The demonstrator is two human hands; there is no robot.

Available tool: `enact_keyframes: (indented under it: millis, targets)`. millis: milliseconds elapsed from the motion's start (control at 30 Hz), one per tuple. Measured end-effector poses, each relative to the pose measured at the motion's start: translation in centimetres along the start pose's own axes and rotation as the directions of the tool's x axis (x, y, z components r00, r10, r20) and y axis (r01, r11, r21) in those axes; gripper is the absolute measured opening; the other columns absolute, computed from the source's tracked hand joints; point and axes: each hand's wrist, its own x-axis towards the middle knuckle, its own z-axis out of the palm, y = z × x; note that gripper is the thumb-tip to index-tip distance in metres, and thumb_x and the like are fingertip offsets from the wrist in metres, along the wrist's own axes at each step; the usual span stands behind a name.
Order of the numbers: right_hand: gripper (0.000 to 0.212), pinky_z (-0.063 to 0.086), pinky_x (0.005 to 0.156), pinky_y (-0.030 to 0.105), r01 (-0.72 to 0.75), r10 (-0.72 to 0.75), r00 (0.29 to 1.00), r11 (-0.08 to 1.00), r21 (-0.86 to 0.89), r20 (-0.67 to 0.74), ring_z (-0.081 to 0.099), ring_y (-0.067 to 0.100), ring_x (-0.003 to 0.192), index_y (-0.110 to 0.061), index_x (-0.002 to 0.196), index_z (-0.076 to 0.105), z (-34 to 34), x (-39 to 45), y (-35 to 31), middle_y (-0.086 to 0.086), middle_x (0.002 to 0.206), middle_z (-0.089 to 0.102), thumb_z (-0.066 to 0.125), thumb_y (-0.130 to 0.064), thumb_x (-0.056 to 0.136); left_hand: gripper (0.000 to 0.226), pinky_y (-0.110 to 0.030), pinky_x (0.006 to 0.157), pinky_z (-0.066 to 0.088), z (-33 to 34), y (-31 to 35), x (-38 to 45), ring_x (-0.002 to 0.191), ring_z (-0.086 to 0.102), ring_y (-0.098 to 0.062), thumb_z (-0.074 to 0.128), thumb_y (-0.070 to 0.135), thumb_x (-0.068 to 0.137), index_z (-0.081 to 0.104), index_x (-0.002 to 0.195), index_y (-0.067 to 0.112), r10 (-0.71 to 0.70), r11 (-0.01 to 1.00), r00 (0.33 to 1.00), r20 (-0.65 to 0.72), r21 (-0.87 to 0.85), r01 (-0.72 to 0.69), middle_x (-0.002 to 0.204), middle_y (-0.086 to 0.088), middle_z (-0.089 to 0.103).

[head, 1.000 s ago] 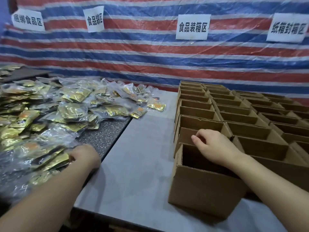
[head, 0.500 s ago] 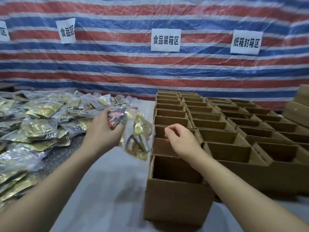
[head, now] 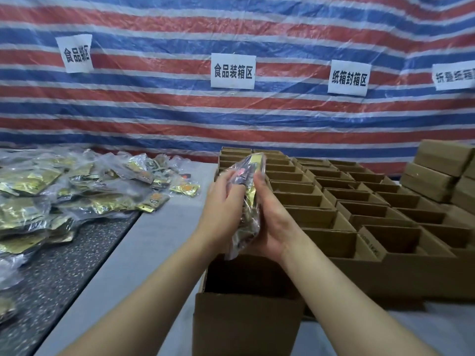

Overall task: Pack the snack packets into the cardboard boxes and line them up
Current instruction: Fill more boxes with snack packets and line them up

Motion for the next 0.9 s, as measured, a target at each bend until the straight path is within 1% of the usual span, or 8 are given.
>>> enact_keyframes:
  millis: [67, 133, 267, 367, 467, 600, 733, 900]
  targets:
    - [0.076, 0.04, 0.111, 0.058, 0.054, -0.053, 0.999, 0.996, 0.068, -0.011, 0.061, 0.038, 0.124, -0.017, 0.136, 0.062, -0.2, -0.2, -0.1, 0.017, 0.134, 0.064, 0.07, -0.067, 0.079, 0.054, -0.051, 0.11, 0.038, 1.0, -0.8, 0.3, 0.134, 0.045, -0.024, 0.036, 0.056, 0.087, 0.056, 0.131, 0.033, -0.012, 0.995, 1.0, 0.007, 0.103, 0.012, 0.141, -0.001, 0.052]
    - [0.065, 0.048, 0.105, 0.056, 0.086, -0.083, 0.996, 0.991, 0.098, -0.041, 0.064, 0.038, 0.12, -0.014, 0.133, 0.065, -0.7, -0.5, -0.4, 0.019, 0.131, 0.066, 0.07, -0.056, 0.084, 0.054, -0.052, 0.117, 0.026, 1.8, -1.7, 0.2, 0.143, 0.033, -0.025, 0.019, 0.067, 0.088, 0.046, 0.131, 0.048, -0.005, 0.979, 1.0, 0.011, 0.204, 0.003, 0.153, -0.003, 0.04]
    - [0.042, 0.057, 0.089, 0.051, 0.091, -0.089, 0.993, 0.996, 0.017, -0.072, 0.069, 0.037, 0.112, -0.014, 0.121, 0.072, -2.1, -1.3, -0.7, 0.019, 0.123, 0.07, 0.068, -0.041, 0.089, 0.066, -0.049, 0.12, 0.002, 2.1, -2.4, 0.0, 0.152, 0.001, -0.021, -0.004, 0.061, 0.088, 0.012, 0.151, 0.05, 0.008, 0.722, 0.994, 0.107, 0.687, -0.08, 0.166, -0.002, 0.005]
    - [0.035, 0.058, 0.089, 0.052, 0.144, -0.15, 0.985, 0.987, -0.076, -0.082, 0.07, 0.035, 0.11, -0.019, 0.116, 0.075, -3.2, -1.9, -0.8, 0.017, 0.122, 0.071, 0.068, -0.038, 0.088, 0.075, -0.041, 0.123, 0.007, 1.0, -1.7, 0.2, 0.151, 0.007, -0.011, 0.006, 0.067, 0.089, 0.015, 0.157, 0.036, -0.005, 0.769, 0.973, 0.23, 0.623, -0.143, 0.165, 0.007, 0.011]
    - [0.06, 0.059, 0.083, 0.042, 0.22, -0.253, 0.961, 0.944, -0.244, -0.113, 0.072, 0.029, 0.103, -0.016, 0.134, 0.059, -4.5, -2.7, -1.4, 0.011, 0.114, 0.073, 0.072, -0.041, 0.081, 0.062, -0.023, 0.114, 0.018, -1.7, -2.0, -0.4, 0.138, 0.024, 0.003, 0.022, 0.058, 0.101, 0.029, 0.154, 0.027, -0.031, 0.911, 0.968, 0.25, 0.405, -0.076, 0.15, 0.021, 0.029]
    - [0.073, 0.054, 0.092, 0.041, 0.271, -0.318, 0.948, 0.786, -0.555, 0.013, 0.07, 0.023, 0.109, -0.028, 0.136, 0.052, -6.4, -4.4, -2.1, 0.001, 0.115, 0.072, 0.076, -0.043, 0.069, 0.03, -0.031, 0.09, 0.05, -5.7, -4.9, -2.2, 0.103, 0.062, -0.013, 0.042, 0.04, 0.103, 0.064, 0.113, 0.022, -0.188, 0.884, 0.972, 0.137, 0.455, 0.107, 0.107, 0.005, 0.067]
    - [0.072, 0.053, 0.096, 0.04, 0.196, -0.153, 0.98, 0.693, -0.693, 0.125, 0.066, 0.025, 0.111, -0.024, 0.132, 0.056, -6.8, -4.9, -1.7, 0.004, 0.119, 0.068, 0.076, -0.044, 0.066, 0.013, -0.018, 0.075, 0.049, -6.5, -7.6, -4.1, 0.09, 0.064, -0.004, 0.058, 0.033, 0.097, 0.069, 0.097, 0.027, -0.245, 0.863, 0.953, 0.181, 0.488, 0.129, 0.094, 0.01, 0.07]
    - [0.054, 0.052, 0.097, 0.034, 0.119, 0.055, 0.981, 0.593, -0.796, 0.188, 0.066, 0.024, 0.112, -0.024, 0.125, 0.062, -6.3, -4.5, -1.0, 0.006, 0.12, 0.069, 0.075, -0.033, 0.074, 0.032, -0.019, 0.058, 0.041, -5.5, -8.7, -4.4, 0.063, 0.055, 0.0, 0.049, 0.026, 0.102, 0.071, 0.08, 0.018, -0.278, 0.878, 0.945, 0.172, 0.445, 0.177, 0.064, 0.009, 0.062]
